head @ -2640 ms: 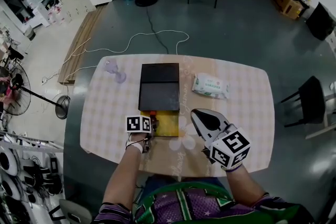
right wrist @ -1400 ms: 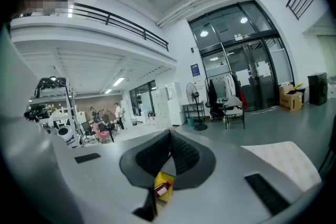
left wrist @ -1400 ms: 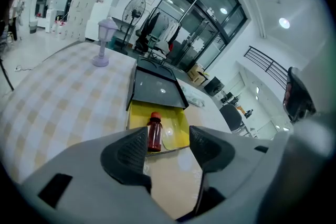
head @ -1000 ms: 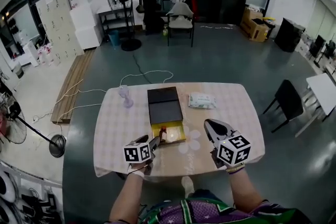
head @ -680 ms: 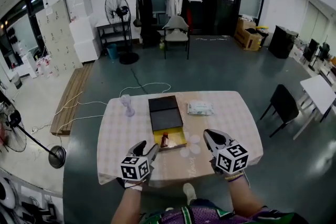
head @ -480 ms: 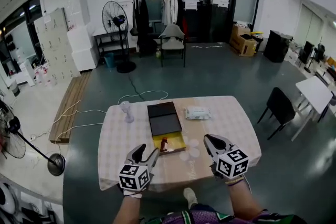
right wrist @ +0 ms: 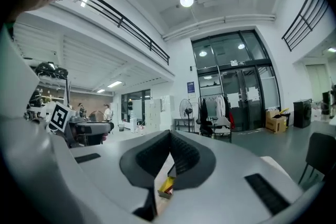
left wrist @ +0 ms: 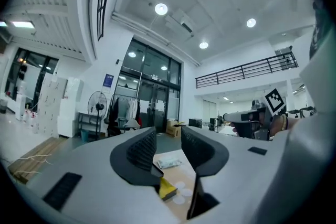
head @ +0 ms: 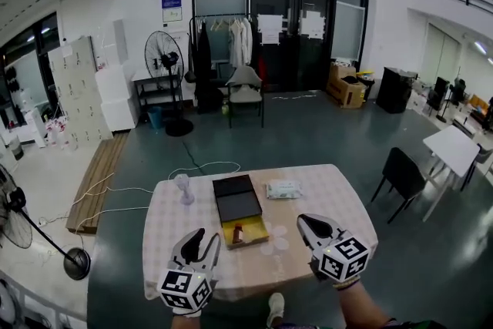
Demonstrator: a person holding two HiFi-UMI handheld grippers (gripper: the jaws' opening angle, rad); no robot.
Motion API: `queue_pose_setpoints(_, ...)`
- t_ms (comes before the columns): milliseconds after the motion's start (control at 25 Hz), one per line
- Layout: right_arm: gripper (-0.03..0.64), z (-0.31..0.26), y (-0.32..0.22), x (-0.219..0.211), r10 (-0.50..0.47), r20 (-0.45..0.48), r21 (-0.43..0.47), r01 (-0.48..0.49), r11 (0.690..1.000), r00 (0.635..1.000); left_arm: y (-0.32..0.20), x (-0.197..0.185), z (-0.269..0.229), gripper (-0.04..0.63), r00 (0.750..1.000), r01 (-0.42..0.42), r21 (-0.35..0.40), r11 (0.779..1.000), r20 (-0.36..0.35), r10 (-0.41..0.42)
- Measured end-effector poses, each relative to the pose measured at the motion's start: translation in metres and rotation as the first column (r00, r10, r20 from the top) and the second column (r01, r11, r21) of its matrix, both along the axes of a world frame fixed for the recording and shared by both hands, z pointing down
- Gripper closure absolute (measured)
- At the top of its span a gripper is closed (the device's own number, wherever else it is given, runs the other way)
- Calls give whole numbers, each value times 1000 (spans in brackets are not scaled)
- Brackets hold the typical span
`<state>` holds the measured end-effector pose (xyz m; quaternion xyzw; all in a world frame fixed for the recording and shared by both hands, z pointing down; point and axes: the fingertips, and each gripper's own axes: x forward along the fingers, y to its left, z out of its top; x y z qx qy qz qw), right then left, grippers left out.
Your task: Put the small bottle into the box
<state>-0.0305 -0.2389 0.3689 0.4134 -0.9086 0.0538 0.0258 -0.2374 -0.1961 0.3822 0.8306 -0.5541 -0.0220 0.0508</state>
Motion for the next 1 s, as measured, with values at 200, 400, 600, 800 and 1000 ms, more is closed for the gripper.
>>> queue_pose_setpoints(200, 611, -20, 8, -8, -15, 46, 51, 13, 999, 999, 17, -17, -19, 486, 999, 46, 39, 998, 14, -47)
queue_pose_setpoints(400, 611, -22, 10, -9, -6, 89, 71, 0, 998, 996, 27, -25, -34, 563, 997, 77, 70, 995, -8, -77)
queue_pose_setpoints(600, 611, -26, 17, -9, -5, 94, 89, -4, 996, 996, 33, -25, -43, 572, 996, 81, 96, 992, -30, -79)
queue_pose_setpoints(800, 612, -27, 20, -12, 3, 71, 87, -9, 996, 997, 35, -24, -41, 572, 998, 66, 98, 993, -25, -64)
queue_pose_setpoints(1000, 612, -26, 23, -17, -5, 63, 83, 0, 997, 998, 35, -25, -38, 572, 998, 68, 96, 993, -14, -67)
